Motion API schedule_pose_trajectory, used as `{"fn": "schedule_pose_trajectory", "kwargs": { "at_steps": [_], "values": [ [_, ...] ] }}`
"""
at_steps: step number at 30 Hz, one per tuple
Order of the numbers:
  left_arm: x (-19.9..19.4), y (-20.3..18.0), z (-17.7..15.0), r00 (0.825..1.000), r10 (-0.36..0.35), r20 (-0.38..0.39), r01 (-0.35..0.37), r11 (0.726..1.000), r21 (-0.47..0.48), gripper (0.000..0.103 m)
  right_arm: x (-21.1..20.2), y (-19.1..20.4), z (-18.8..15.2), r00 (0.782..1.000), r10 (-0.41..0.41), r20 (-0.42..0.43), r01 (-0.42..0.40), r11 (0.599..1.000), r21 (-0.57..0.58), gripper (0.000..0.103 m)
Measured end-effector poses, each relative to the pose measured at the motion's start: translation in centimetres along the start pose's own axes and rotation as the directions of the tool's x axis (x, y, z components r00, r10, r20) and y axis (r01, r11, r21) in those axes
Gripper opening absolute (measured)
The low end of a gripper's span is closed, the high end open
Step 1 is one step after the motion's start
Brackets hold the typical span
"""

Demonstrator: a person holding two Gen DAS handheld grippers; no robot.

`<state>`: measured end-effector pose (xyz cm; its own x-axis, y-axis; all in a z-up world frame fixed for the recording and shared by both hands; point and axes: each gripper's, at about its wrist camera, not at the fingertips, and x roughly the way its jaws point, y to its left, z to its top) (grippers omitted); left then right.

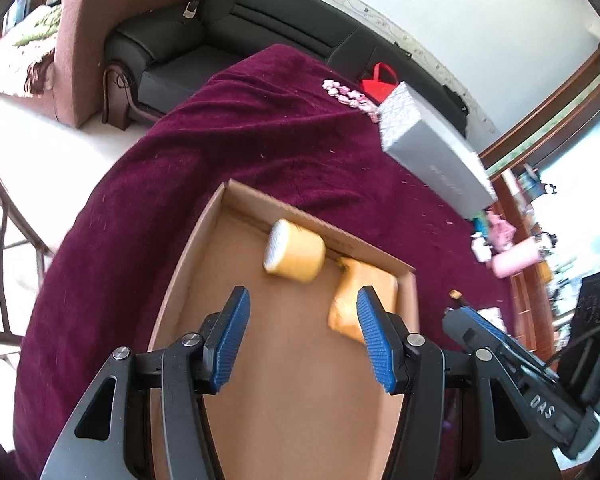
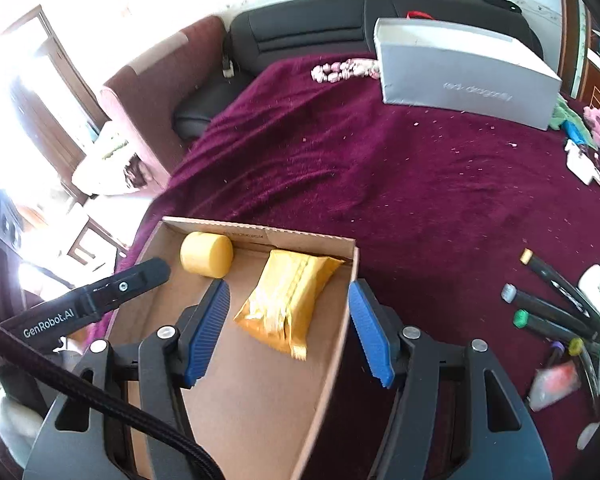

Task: Organize objects
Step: 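Open both tools to release tape roll and packet, then withdraw, then grasp the purple-capped black marker with the left tool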

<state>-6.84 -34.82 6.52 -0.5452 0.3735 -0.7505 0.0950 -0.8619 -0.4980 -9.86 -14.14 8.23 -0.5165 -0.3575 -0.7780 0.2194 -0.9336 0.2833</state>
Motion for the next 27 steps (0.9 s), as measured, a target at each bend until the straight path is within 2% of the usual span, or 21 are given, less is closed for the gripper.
{"fn": "schedule_pose_trajectory", "kwargs": {
  "at_steps": [4, 11, 18, 22, 25, 27],
  "values": [
    [-2.2, -0.9, -2.2, 0.999, -0.042, 0.014, 0.042, 0.999, -0.003, 0.053, -3.6, -1.6, -1.7, 0.999, 0.034, 0.041, -0.036, 0.999, 0.030, 0.070],
    [-3.4, -4.7, -6.2, 0.995, -0.094, -0.017, 0.095, 0.995, 0.040, 0.055, -9.2, -6.3, -6.0, 0.991, 0.063, 0.121, -0.078, 0.990, 0.115, 0.070],
    [-1.6, -12.9, -10.2, 0.985, -0.139, -0.102, 0.156, 0.969, 0.191, 0.056, -13.8, -12.9, -9.9, 0.980, -0.006, 0.201, -0.038, 0.976, 0.213, 0.078],
    [1.3, -17.8, -12.2, 0.984, -0.110, -0.140, 0.146, 0.947, 0.285, 0.056, -15.2, -17.0, -11.7, 0.975, -0.044, 0.218, -0.018, 0.961, 0.277, 0.078],
    [4.0, -21.1, -13.8, 0.992, -0.011, -0.128, 0.061, 0.917, 0.395, 0.056, -15.6, -19.4, -12.7, 0.974, -0.048, 0.220, -0.024, 0.948, 0.317, 0.078],
    [5.8, -22.5, -14.8, 0.990, 0.031, -0.136, 0.035, 0.889, 0.457, 0.056, -15.7, -20.8, -13.3, 0.974, -0.045, 0.221, -0.033, 0.942, 0.335, 0.078]
  ]
}}
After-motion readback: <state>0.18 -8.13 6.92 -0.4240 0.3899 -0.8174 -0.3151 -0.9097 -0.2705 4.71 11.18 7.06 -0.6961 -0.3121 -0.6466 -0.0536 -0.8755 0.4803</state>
